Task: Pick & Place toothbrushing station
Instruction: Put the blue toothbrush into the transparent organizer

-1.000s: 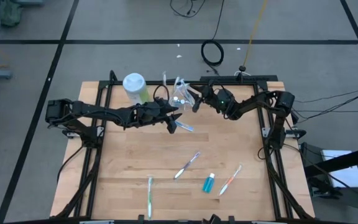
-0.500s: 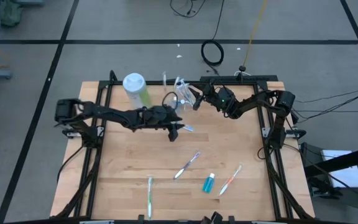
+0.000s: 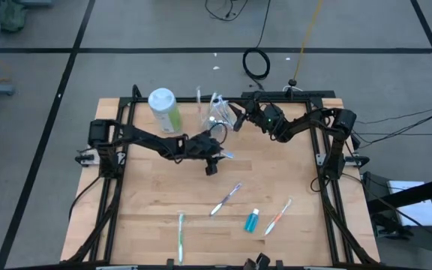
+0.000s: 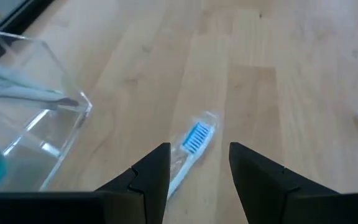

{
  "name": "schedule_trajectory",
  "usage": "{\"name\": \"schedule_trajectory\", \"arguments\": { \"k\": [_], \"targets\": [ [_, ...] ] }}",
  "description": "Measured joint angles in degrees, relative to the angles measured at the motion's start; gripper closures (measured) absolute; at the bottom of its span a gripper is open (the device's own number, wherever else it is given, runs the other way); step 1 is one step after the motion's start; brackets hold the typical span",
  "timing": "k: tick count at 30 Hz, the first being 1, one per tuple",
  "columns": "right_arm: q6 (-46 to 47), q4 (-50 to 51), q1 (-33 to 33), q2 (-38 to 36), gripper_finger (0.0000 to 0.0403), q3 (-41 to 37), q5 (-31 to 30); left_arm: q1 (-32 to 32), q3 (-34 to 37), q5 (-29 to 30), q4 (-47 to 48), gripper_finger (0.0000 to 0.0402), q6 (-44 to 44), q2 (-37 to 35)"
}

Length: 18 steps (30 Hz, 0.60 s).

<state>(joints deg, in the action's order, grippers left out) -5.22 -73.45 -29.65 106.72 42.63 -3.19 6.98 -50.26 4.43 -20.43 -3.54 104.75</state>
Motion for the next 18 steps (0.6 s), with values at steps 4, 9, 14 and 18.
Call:
{"name": "schedule_trajectory", "arguments": {
  "k": [4,9,14,18],
  "targets": [
    [0.01,0.00,0.00,0.00,0.0293,0.00,0.18,0.07,-4.13,-0.03,4.61,0.0231,-3.23,3.15],
    [-0.07,0.00,0.00,0.00,0.0293,0.00,0.22,1.23,-11.83,-0.14,18.59,0.0231,-5.40,6.76],
    [-0.12,-0.02,-0.04,0.00,0.0293,0.00,0.21,3.02,-15.61,0.01,24.28,0.0231,-6.94,9.53],
    [-0.17,-0.01,-0.04,0.00,0.0293,0.00,0.21,4.19,-15.89,-2.26,24.71,0.0232,-6.49,10.23]
  ]
}}
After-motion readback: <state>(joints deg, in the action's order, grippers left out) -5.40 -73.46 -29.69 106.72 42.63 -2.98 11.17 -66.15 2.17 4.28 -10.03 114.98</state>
